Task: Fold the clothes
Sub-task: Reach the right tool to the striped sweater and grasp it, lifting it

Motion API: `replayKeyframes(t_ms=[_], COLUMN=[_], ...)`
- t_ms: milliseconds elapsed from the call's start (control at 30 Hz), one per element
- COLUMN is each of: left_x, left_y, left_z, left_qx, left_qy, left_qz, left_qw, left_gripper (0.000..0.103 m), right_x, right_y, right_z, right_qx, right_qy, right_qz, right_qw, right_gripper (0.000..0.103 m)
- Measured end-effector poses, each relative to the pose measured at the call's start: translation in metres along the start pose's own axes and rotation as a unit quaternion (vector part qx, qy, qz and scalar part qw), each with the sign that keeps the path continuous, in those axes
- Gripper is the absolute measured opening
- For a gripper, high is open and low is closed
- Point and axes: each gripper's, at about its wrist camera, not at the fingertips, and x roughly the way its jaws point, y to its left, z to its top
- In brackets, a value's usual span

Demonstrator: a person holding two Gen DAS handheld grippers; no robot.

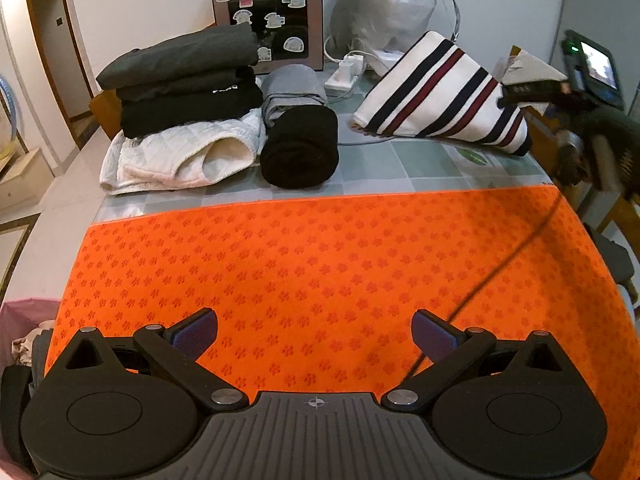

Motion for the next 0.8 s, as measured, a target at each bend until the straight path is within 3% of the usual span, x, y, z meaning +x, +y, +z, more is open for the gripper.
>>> replayKeyframes(t_ms=[300, 500, 567, 633, 800], left_x=[0.000, -0.008, -0.010, -0.012, -0.021], left_y=[-0.014, -0.013, -0.010, -0.004, 0.009], left_z=[0.000, -0.005, -0.007, -0.009, -0.014], left_qx=[0.022, 0.016, 0.006, -0.008, -0.030], left_qy=[0.011, 0.015, 0.019, 0.024, 0.024], left_qz=[0.006, 0.007, 0.009, 0.009, 0.011], left_qw=[0.9997, 0.9997, 0.9998, 0.9996, 0.9992], left_gripper=[0.103, 0.103, 0.102, 0.102, 0.097], right_x=[0.072, 0.103, 0.100, 0.089, 0.025], right_y=[-0.002, 0.013, 0.021, 0.024, 0.025], right_z=[0.056, 0.070, 0.067, 0.065, 0.069], right_qx=[-0.072, -0.117, -0.117, -0.105, -0.083], right_qy=[-0.037, 0.009, 0.017, 0.003, -0.066], right_qz=[0.017, 0.078, 0.097, 0.114, 0.164], right_qw=[0.997, 0.990, 0.988, 0.988, 0.981], right_gripper=[0.103, 0.100, 0.078, 0.023, 0.017])
